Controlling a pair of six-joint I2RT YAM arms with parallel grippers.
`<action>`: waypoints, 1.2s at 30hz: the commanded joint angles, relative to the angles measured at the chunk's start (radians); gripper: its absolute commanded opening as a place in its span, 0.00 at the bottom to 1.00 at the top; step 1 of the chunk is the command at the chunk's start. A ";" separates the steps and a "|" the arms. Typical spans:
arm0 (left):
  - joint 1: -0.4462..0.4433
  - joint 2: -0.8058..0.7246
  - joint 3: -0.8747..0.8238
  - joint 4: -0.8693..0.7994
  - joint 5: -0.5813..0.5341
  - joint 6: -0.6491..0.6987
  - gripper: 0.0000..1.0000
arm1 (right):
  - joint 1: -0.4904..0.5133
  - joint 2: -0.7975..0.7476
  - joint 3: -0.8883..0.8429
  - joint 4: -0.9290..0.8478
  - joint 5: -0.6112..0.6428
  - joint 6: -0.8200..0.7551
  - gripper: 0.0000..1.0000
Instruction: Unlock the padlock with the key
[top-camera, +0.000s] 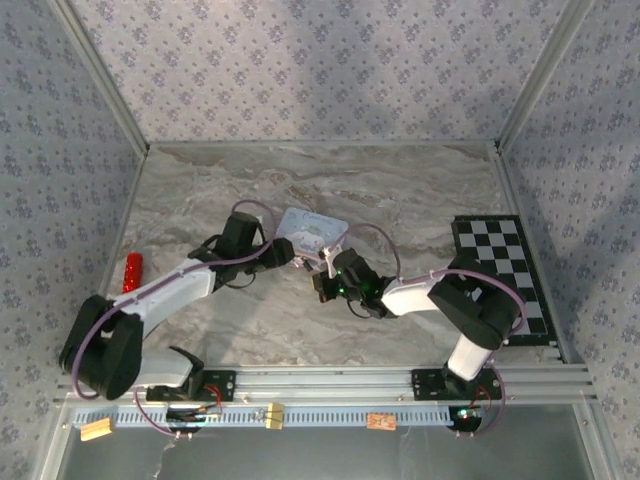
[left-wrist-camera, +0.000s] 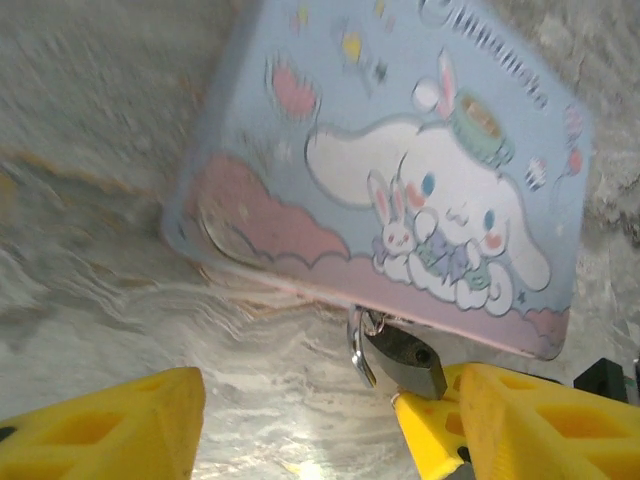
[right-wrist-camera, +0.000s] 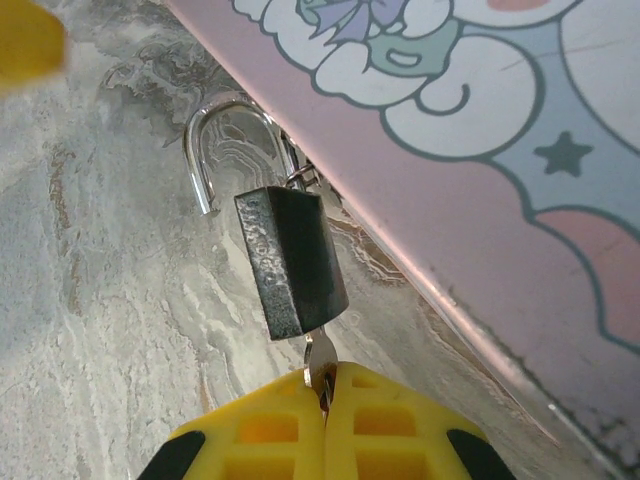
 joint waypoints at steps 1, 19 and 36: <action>0.025 -0.030 0.030 -0.121 -0.097 0.062 0.73 | -0.022 -0.038 -0.009 -0.040 0.027 0.015 0.00; 0.058 0.278 0.197 0.068 0.010 0.073 0.78 | -0.047 -0.035 -0.042 -0.024 0.037 0.024 0.00; 0.094 0.420 0.242 -0.030 -0.053 0.036 0.61 | -0.091 -0.075 -0.073 -0.032 0.040 0.046 0.00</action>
